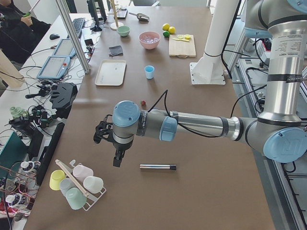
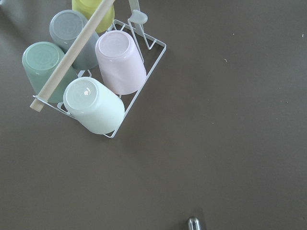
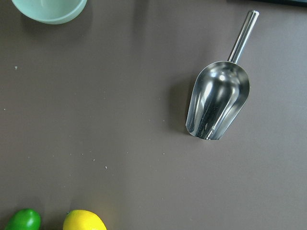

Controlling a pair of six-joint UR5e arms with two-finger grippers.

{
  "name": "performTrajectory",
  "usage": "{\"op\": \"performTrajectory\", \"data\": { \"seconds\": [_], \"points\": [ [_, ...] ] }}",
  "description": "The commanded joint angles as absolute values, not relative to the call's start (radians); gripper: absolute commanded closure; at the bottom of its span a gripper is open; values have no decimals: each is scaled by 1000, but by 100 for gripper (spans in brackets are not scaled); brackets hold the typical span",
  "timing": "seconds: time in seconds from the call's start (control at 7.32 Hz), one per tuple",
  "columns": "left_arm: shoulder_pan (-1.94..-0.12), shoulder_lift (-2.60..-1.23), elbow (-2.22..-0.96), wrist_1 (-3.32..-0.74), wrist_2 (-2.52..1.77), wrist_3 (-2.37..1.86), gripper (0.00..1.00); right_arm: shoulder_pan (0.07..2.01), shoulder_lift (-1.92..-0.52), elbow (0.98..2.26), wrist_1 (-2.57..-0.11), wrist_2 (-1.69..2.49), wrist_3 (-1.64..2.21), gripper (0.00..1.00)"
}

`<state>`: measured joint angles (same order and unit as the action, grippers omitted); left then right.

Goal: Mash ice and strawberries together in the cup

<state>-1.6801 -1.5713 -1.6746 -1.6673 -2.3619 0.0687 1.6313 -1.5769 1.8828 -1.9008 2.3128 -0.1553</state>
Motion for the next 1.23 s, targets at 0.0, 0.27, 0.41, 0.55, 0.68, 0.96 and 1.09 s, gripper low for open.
{"op": "performTrajectory", "data": {
  "seconds": [0.0, 0.27, 0.41, 0.55, 0.68, 0.96, 1.09],
  "points": [
    [-1678, -1551, -1674, -1664, -2358, 61, 1, 1602, -1542, 1902, -1899, 2324, -146, 0],
    [-1680, -1520, -1689, -1669, -2361, 63, 1, 1456, -1506, 1960, -1790, 2339, -140, 0],
    [-1680, -1520, -1687, -1667, -2359, 63, 1, 1398, -1503, 1986, -1731, 2336, -59, 0],
    [-1678, -1525, -1681, -1667, -2359, 63, 1, 1308, -1488, 2023, -1729, 2329, 43, 0],
    [-1678, -1528, -1681, -1667, -2359, 63, 1, 1211, -1438, 2022, -1729, 2306, 158, 1],
    [-1678, -1534, -1677, -1667, -2359, 63, 1, 1044, -1370, 2031, -1718, 2219, 488, 1],
    [-1678, -1535, -1677, -1667, -2359, 63, 1, 973, -1370, 2022, -1677, 2170, 536, 1]
  ]
}}
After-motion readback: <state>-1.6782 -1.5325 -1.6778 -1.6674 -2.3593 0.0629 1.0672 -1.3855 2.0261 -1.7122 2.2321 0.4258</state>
